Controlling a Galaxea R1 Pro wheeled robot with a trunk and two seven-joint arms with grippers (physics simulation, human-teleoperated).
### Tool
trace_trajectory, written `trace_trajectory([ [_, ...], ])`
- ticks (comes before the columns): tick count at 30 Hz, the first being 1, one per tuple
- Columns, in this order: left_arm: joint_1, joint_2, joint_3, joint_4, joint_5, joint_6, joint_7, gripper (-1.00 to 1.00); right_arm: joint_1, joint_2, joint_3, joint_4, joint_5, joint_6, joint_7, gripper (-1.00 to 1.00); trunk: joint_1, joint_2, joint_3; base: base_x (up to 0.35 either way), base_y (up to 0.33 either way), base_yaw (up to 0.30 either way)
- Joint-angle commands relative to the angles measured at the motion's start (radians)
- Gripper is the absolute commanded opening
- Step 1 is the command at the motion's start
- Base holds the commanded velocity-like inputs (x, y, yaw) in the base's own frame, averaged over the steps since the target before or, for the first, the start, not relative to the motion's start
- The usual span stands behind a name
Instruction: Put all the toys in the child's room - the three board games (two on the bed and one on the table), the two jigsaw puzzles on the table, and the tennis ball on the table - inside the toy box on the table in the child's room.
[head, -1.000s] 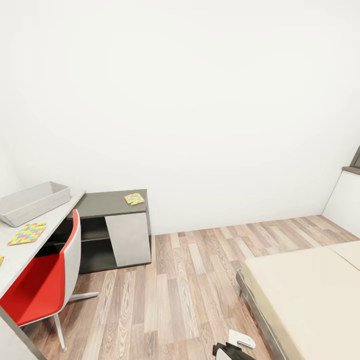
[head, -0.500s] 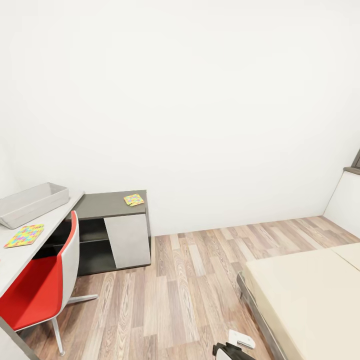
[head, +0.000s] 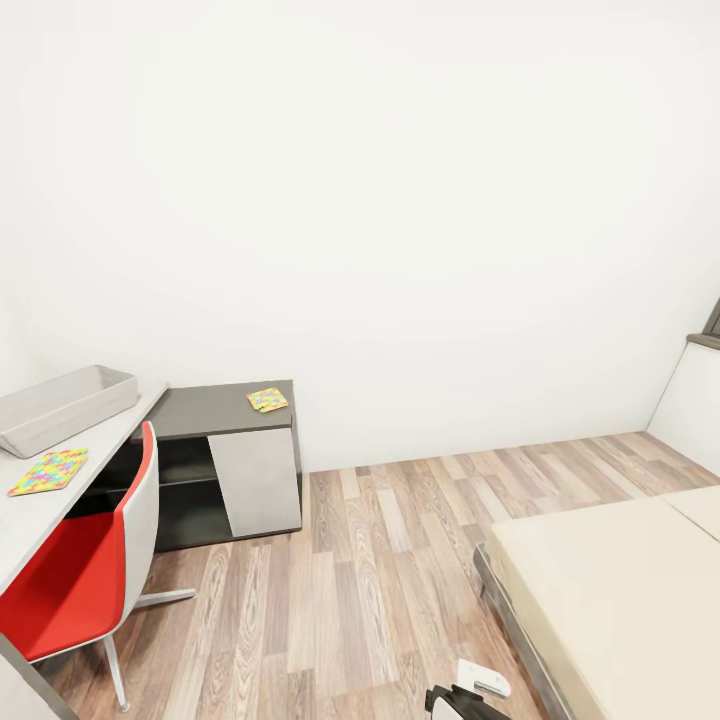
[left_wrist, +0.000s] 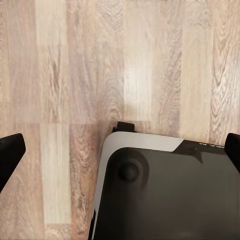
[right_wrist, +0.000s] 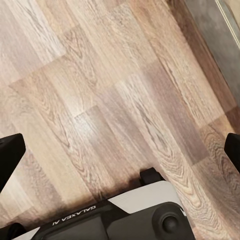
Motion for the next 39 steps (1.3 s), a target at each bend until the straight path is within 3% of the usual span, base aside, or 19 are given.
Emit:
trace_trajectory([
  [1,-0.001,0.000,0.003,0.001,0.007,-0.003,0.000,1.00,-0.001,0.000,0.009,-0.002,-0.004,0.007,-0.007,1.00,0.001,-0.002,-0.002,0.000,0.000,0.000],
  [9,-0.004,0.002,0.007,0.000,0.007,0.000,0.001,1.00,-0.001,0.000,0.009,-0.002,-0.004,-0.002,-0.007,1.00,0.001,-0.002,-0.002,0.000,0.000,0.000],
  [20,-0.017,0.002,0.010,-0.013,0.007,0.005,0.002,1.00,-0.001,-0.003,0.008,-0.002,-0.002,-0.073,-0.007,1.00,0.001,-0.002,-0.002,0.000,0.000,0.000],
  [39,-0.028,-0.002,0.015,-0.213,0.016,0.058,0.052,1.00,0.007,-0.007,0.009,-0.002,0.001,-0.160,0.000,1.00,0.001,-0.002,-0.002,0.000,0.000,0.000],
])
